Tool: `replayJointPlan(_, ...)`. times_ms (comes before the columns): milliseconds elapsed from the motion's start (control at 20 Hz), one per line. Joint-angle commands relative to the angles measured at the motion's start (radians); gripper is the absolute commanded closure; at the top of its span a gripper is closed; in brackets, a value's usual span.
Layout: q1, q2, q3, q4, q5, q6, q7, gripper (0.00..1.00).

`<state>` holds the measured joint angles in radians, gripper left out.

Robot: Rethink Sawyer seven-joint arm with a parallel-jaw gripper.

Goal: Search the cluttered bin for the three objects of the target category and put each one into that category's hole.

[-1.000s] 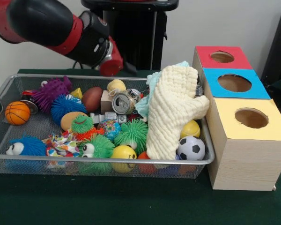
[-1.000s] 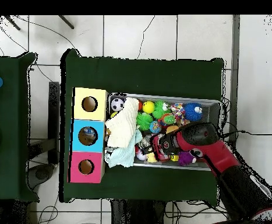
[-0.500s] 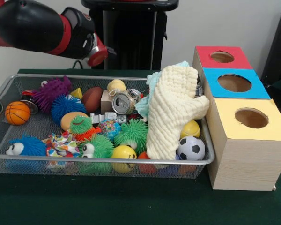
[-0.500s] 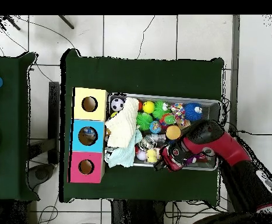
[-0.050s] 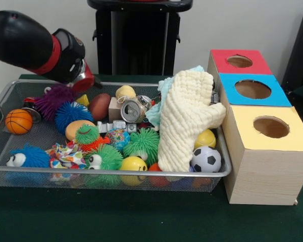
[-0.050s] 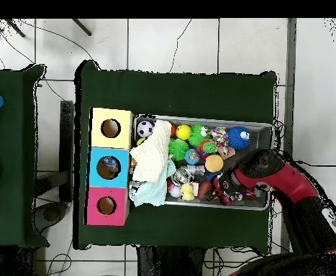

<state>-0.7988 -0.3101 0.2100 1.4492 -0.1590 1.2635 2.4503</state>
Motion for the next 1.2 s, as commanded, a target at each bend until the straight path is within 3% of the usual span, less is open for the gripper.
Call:
replayJointPlan(50,-0.026,0.032,-0.022,-0.116,-0.073,-0.075,-0.075,1.00)
replayJointPlan(300,-0.047,0.032,-0.033,-0.151,-0.096,-0.060,-0.099,1.00)
replayJointPlan(650,-0.073,0.121,-0.038,-0.220,-0.137,-0.138,-0.120,1.00)
replayJointPlan(1000,-0.069,0.178,-0.092,-0.243,-0.250,-0.409,-0.033,1.00)
replayJointPlan(1200,-0.032,0.206,-0.144,-0.246,-0.309,-0.610,0.092,1.00)
